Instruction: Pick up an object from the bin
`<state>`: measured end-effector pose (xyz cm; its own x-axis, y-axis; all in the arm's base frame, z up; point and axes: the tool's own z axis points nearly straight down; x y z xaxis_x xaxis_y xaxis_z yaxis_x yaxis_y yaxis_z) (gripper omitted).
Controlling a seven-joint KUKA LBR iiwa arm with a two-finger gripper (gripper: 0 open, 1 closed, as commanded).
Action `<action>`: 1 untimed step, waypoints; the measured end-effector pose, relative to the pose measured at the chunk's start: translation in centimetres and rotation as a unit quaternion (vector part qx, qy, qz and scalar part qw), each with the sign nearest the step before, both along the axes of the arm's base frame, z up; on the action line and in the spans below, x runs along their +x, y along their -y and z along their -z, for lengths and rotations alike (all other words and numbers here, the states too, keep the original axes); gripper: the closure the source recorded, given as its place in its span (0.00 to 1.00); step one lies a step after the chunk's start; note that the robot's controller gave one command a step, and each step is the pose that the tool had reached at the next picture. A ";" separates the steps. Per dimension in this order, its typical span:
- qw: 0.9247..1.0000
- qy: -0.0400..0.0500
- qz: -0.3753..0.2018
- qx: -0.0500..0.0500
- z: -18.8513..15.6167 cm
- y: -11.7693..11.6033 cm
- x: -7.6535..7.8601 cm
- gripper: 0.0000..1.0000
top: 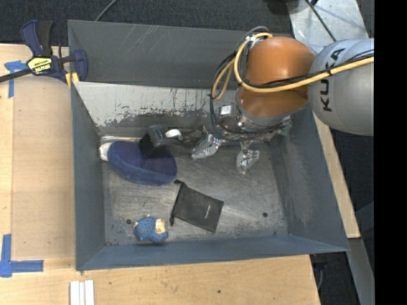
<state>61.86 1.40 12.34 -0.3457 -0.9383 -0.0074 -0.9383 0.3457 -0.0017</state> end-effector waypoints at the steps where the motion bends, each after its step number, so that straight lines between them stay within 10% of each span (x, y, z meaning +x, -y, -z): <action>1: 1.000 0.003 0.025 0.000 -7.2 -8.0 1.0 0.00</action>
Offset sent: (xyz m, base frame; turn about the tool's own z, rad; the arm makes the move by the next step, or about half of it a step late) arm 0.0076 0.0736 0.0667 0.0546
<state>62.83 9.35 19.55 -0.3913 -0.9202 -0.0104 -0.9202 0.3914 -0.0079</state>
